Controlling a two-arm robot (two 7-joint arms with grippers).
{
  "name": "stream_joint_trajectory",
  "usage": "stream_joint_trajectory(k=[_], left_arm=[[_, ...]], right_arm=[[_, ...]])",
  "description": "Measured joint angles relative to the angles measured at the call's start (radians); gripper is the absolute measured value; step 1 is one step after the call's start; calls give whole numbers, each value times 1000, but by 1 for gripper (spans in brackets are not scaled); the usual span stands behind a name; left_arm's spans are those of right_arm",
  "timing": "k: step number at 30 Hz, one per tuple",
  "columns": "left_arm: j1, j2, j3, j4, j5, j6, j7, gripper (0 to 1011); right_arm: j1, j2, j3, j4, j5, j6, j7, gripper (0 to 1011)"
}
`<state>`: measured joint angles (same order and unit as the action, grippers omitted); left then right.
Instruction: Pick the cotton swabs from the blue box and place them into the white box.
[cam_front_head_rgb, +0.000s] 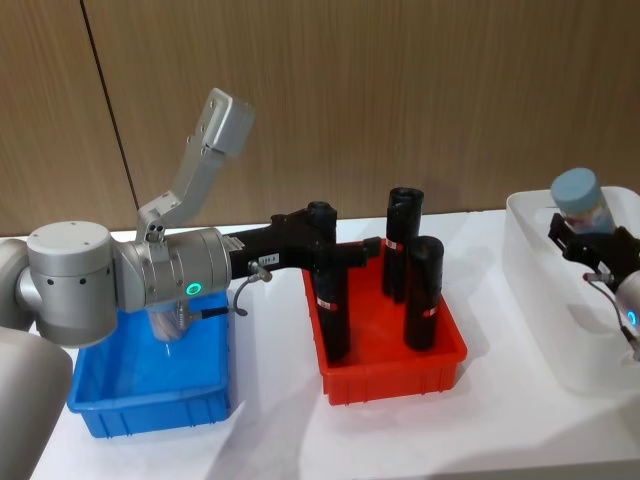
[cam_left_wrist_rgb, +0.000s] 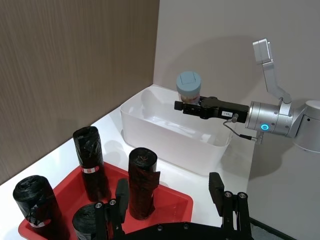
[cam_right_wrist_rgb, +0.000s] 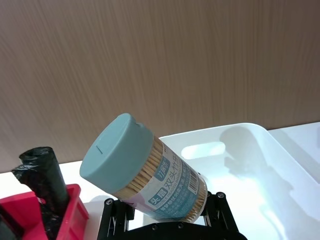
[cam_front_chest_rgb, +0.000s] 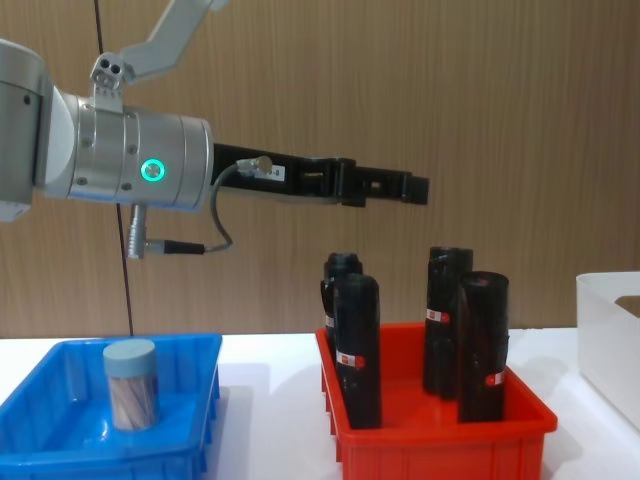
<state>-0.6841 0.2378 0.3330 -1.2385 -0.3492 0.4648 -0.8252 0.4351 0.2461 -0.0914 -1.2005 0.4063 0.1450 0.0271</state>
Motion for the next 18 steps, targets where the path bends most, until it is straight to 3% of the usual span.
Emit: stream_joint_trajectory(k=[4,15,18], left_arm=[[0,0,0,0,0,0,0,1004],[0,0,0,0,0,0,0,1004],[0,0,0,0,0,0,0,1004]], right_arm=[[-1,2,3,0,-5,3,-2,662],[-4,0,3,-7,-8,1,4,967],[-5,-1,3,-10,-7,-3,5,1001]])
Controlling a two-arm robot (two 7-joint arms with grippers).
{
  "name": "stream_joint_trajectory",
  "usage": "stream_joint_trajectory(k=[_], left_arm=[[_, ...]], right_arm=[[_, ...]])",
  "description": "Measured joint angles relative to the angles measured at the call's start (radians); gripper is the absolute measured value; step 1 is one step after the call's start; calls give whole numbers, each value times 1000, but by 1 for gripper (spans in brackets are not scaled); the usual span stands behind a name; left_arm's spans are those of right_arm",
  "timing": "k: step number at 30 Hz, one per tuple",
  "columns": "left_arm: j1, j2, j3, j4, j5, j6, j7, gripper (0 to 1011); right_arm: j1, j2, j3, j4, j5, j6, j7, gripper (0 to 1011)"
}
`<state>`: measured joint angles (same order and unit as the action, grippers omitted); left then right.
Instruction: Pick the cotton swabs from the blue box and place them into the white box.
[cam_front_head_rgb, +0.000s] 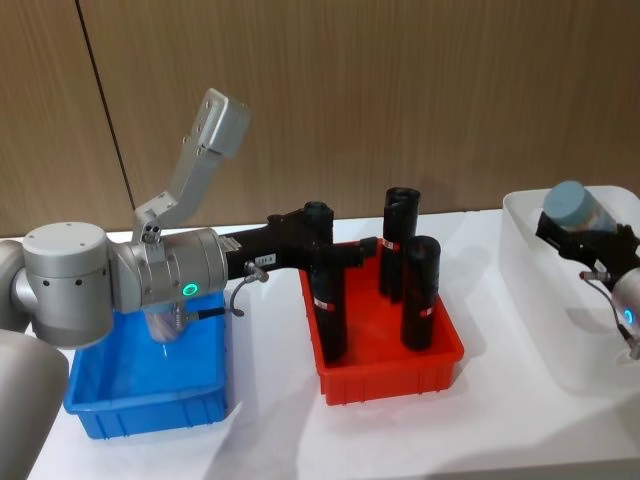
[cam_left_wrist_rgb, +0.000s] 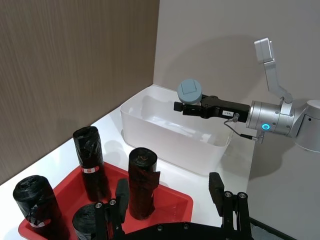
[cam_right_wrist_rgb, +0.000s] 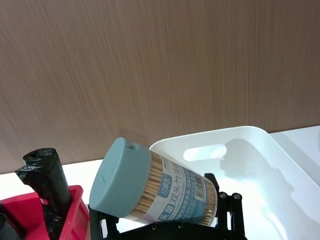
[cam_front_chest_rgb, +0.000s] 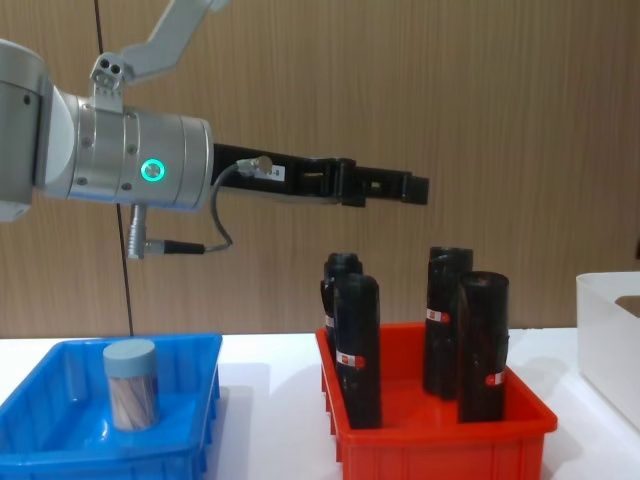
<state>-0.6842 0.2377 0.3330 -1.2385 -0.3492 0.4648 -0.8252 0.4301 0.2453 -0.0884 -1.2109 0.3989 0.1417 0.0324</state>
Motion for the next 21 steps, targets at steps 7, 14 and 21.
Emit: stream_joint_trajectory(k=[7,14,21], left_arm=[[0,0,0,0,0,0,0,1004],[0,0,0,0,0,0,0,1004],[0,0,0,0,0,0,0,1004]], right_arm=[[-3,-1,3,-7,10,-7,1,1001],[-3,-1,5,-11,9,-3,-7,1002],[1,-1,3,-9,-23,38,-26,1002]])
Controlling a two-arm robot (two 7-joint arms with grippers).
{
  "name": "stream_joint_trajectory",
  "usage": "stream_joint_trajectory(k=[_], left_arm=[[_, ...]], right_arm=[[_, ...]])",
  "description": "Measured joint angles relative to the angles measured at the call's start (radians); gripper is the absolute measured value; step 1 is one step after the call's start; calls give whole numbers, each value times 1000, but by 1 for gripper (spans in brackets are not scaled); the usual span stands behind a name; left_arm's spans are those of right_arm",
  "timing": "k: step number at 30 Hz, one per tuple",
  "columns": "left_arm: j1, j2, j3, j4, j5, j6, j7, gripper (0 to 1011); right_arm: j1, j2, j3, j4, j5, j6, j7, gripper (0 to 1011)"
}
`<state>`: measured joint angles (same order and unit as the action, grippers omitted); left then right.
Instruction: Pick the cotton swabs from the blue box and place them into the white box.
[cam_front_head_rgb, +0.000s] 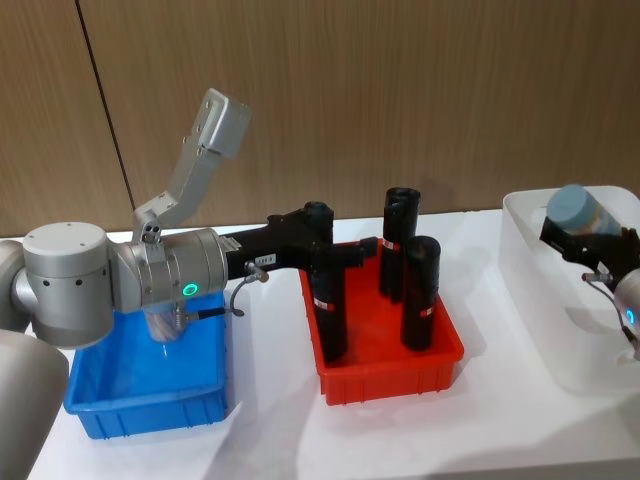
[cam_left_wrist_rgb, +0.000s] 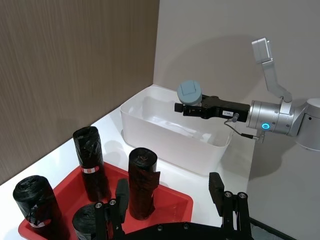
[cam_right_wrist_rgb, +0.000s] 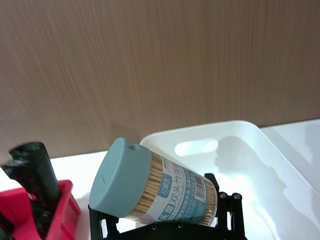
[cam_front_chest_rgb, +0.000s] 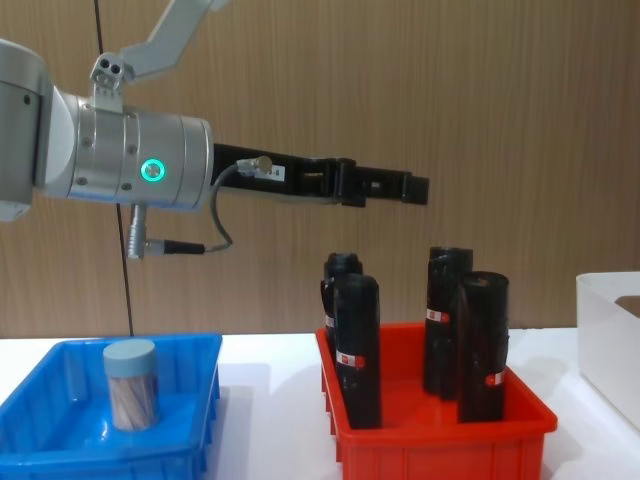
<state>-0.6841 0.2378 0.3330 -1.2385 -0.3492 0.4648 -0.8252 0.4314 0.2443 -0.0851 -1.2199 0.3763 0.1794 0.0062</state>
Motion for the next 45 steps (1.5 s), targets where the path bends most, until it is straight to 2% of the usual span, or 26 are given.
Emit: stream_joint_trajectory(k=[4,17,24,34,42,45], left_arm=[[0,0,0,0,0,0,0,1004],[0,0,0,0,0,0,0,1004],[0,0,0,0,0,0,0,1004],[0,0,0,0,0,0,0,1004],[0,0,0,0,0,0,0,1004],[0,0,0,0,0,0,0,1004]], right_arm=[[6,1,-1,6,-20,36,-9,1001],[36,5,-3,28,-83,204,-30,1002],[43,7,2,22,-90,247,-33,1002],[38,10,12,-10,-93,236,-44,1001],[23,12,17,-48,-107,176,-51,1002],[21,12,18,-55,-110,172,-51,1002]])
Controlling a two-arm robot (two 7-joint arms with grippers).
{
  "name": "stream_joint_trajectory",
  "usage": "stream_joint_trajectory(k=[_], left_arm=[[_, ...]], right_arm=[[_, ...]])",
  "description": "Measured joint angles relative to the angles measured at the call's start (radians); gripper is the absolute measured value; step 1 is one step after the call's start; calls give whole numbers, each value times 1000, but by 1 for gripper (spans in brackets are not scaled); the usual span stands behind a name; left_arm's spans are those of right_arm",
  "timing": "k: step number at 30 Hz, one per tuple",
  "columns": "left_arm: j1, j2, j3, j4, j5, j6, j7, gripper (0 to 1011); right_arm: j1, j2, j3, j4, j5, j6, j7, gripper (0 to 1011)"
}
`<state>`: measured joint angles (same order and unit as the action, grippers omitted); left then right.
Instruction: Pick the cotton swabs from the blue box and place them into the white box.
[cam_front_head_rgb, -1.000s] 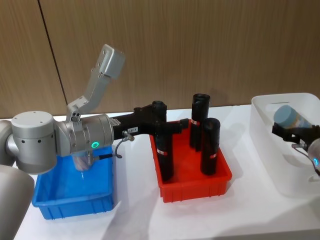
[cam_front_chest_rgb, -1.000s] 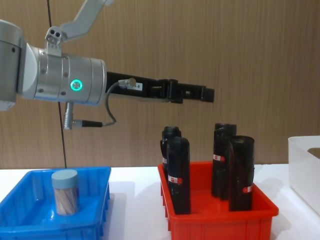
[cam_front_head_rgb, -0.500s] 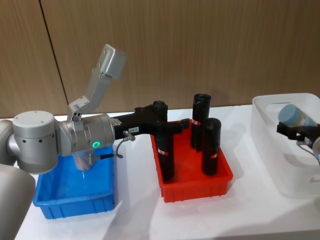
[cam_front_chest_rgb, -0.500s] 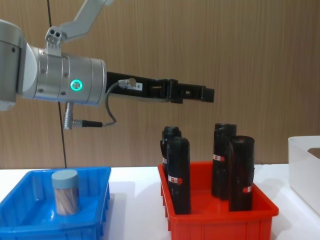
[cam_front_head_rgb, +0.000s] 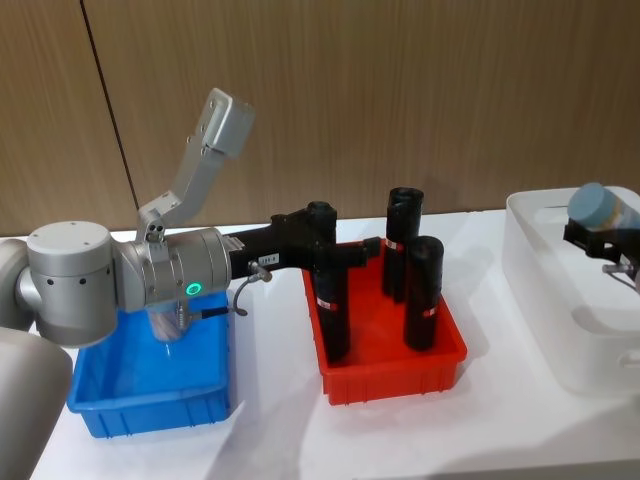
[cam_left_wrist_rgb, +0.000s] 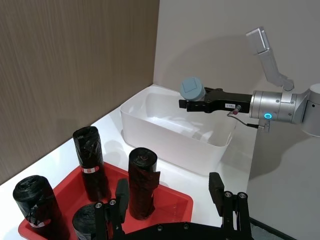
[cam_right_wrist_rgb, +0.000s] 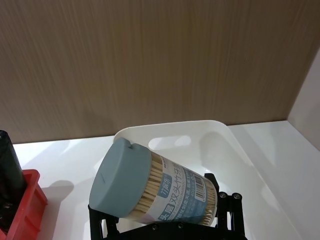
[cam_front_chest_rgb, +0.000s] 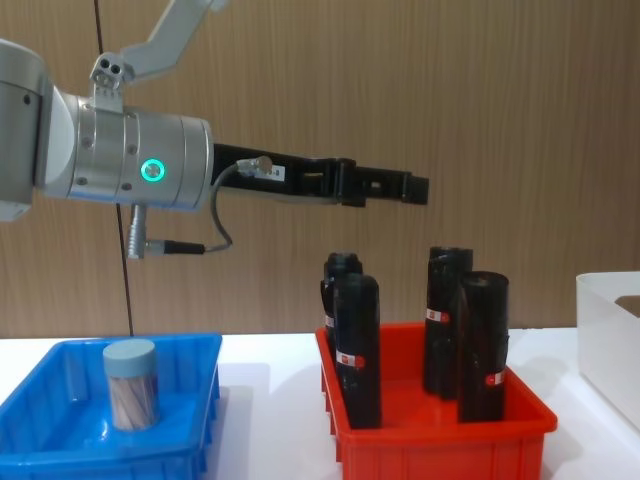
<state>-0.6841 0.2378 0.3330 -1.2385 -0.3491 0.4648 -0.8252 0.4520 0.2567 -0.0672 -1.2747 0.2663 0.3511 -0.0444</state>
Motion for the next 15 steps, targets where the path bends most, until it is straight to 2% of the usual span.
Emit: stream_joint_trajectory(k=[15], left_arm=[[0,0,0,0,0,0,0,1004]], right_arm=[[-15,7,3,-61,-41,52,7,1002]])
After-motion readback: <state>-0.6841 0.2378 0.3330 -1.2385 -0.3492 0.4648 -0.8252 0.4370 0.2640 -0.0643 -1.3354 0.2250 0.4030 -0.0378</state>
